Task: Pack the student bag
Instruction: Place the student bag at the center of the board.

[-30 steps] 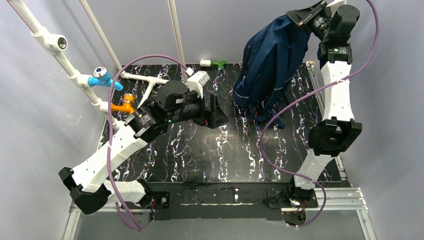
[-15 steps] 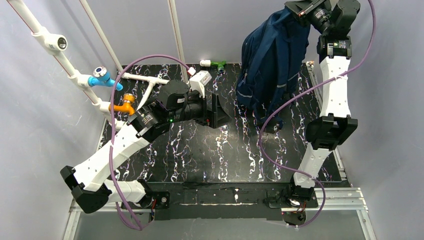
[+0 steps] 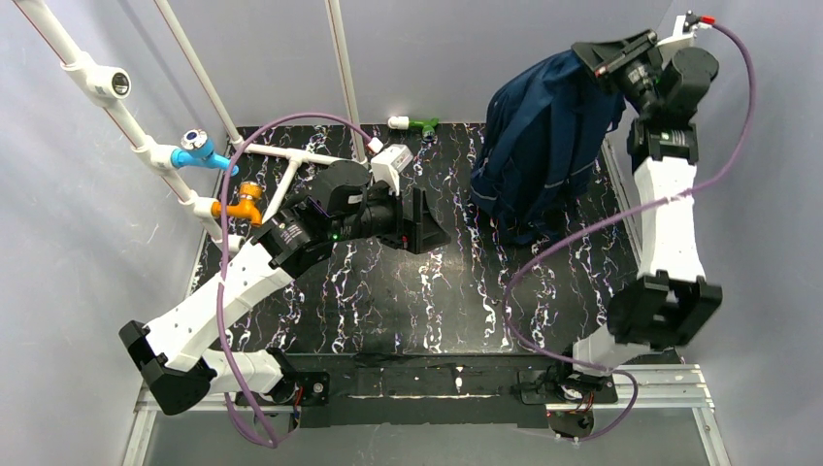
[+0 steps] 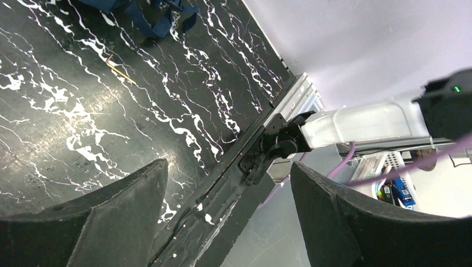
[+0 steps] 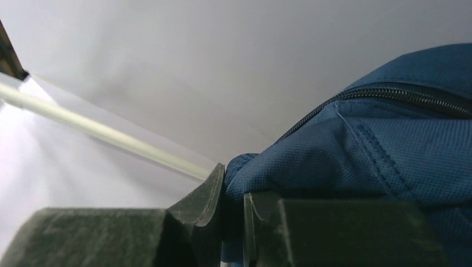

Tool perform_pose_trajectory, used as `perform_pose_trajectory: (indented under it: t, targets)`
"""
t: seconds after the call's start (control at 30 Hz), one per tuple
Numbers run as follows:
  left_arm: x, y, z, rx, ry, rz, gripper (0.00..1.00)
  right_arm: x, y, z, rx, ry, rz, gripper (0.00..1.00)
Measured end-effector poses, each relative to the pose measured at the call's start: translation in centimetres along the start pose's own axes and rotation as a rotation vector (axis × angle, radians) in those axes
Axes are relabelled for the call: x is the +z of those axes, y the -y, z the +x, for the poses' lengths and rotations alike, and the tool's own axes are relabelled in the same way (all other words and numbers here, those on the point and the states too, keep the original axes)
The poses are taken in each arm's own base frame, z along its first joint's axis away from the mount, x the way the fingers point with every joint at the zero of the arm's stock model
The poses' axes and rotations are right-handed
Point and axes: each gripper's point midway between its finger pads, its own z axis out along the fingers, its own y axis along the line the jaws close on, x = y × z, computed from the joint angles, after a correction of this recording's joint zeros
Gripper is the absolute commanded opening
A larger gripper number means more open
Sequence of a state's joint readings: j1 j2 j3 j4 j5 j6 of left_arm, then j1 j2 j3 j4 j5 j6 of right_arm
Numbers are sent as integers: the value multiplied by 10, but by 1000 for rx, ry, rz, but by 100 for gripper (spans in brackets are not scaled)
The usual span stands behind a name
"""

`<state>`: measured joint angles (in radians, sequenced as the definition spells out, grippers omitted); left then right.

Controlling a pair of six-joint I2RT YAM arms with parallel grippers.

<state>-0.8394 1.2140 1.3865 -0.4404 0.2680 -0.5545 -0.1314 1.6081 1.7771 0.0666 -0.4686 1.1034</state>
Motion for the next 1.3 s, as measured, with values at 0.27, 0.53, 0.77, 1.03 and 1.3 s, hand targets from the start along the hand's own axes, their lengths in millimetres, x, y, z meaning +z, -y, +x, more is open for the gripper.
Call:
perform_pose_trajectory:
  t: [0.27,0.53,0.77,1.03,1.3]
  targets:
    - [2,3,4,-8,-16,26,80,-56,-24,20,-206,2,1,68]
    - [2,7,2,-4,-13,55,80,-65,-6,19,-329,-33,135,94]
    - [16,5,8,-1,-53,69,81,-107,11,24,-443,-56,341,98]
    - [106,-15,-19,272,104,1,89,-149,46,40,-488,-81,498,1]
    - [181,-15,-143,384,290,-38,81,-93,30,56,-514,-211,182,1]
